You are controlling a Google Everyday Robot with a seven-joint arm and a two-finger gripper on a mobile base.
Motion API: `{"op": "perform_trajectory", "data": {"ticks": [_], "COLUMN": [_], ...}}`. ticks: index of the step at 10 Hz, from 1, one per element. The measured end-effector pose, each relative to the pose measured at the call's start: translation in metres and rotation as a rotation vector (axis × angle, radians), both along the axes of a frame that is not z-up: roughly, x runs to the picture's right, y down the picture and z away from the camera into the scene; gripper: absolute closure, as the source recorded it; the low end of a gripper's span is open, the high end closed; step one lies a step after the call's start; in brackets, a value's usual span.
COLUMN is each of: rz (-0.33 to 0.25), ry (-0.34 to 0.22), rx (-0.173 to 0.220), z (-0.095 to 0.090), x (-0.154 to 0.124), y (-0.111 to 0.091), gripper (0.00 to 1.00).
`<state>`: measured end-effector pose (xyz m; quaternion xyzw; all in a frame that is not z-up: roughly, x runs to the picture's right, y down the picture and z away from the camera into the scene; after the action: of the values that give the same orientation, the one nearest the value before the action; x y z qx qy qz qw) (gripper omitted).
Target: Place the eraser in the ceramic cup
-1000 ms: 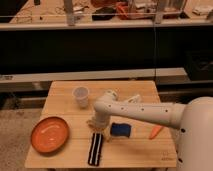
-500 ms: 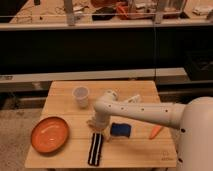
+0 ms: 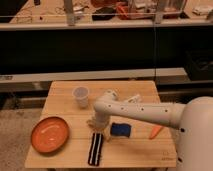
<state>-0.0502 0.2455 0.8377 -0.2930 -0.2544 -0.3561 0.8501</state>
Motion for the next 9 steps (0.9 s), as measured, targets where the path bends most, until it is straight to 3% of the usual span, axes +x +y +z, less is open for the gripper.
{"op": "perform_trajectory", "data": {"ticks": [9], "rz": [-0.010], "ry": [-0.003], "rx": [0.002], "z": [-0.0005], "x": [0.0023], "y": [-0.0012], "gripper": [0.20]}}
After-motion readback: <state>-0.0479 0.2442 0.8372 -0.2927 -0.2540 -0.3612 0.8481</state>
